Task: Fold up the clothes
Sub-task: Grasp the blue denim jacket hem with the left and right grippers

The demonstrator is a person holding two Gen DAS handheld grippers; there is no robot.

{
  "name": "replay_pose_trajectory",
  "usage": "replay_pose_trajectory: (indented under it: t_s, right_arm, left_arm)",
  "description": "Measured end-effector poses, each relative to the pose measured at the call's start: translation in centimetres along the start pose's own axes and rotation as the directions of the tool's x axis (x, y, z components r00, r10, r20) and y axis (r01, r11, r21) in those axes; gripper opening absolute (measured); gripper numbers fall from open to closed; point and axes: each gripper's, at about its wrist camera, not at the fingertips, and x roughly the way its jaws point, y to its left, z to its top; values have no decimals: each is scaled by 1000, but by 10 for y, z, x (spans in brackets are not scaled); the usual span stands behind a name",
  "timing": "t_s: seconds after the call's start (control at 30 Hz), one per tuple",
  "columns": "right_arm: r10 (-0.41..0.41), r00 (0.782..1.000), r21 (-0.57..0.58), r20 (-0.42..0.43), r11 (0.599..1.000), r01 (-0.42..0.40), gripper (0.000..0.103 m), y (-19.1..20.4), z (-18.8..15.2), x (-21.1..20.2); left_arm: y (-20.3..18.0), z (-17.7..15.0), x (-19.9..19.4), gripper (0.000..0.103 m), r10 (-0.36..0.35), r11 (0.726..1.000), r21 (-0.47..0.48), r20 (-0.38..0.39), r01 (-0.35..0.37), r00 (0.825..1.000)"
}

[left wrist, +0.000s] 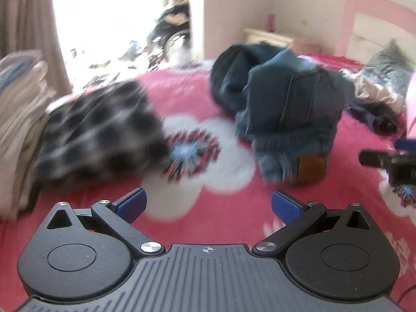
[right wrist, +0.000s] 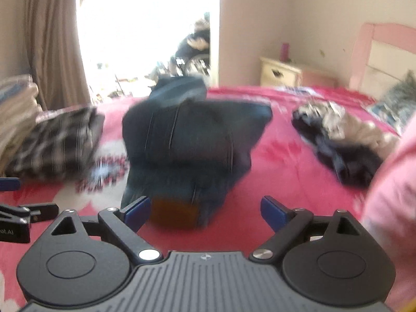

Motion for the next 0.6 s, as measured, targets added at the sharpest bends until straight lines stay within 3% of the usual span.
replay_pose_trajectory:
  t_s: [0.07, 0.17, 0.3, 0.43, 0.6]
  right_arm:
    - [13, 999, 35, 33, 999, -14, 94, -13, 11, 11]
    - [54, 998, 131, 10, 990, -55, 94, -35, 19, 36]
    - [115, 990, 252, -83, 963, -91, 94, -57, 12, 79]
    - [197, 958, 280, -207, 950, -135, 94, -59, -11, 116]
    - [277, 943, 287, -184, 933, -219, 88, -56, -23, 137]
  left_arm:
    - [-3, 12, 13, 103, -27, 999, 42, 32, 25, 999]
    - [-7, 27, 37, 103, -86, 991, 105, 59, 80, 995]
    - [-19, 34, 72, 103, -186, 971, 155, 19, 181, 982]
    - [-30, 31, 104, 103, -282, 950, 124, -60, 287, 958]
    - [-43, 23, 125, 100, -289, 948, 109, -92, 299, 953]
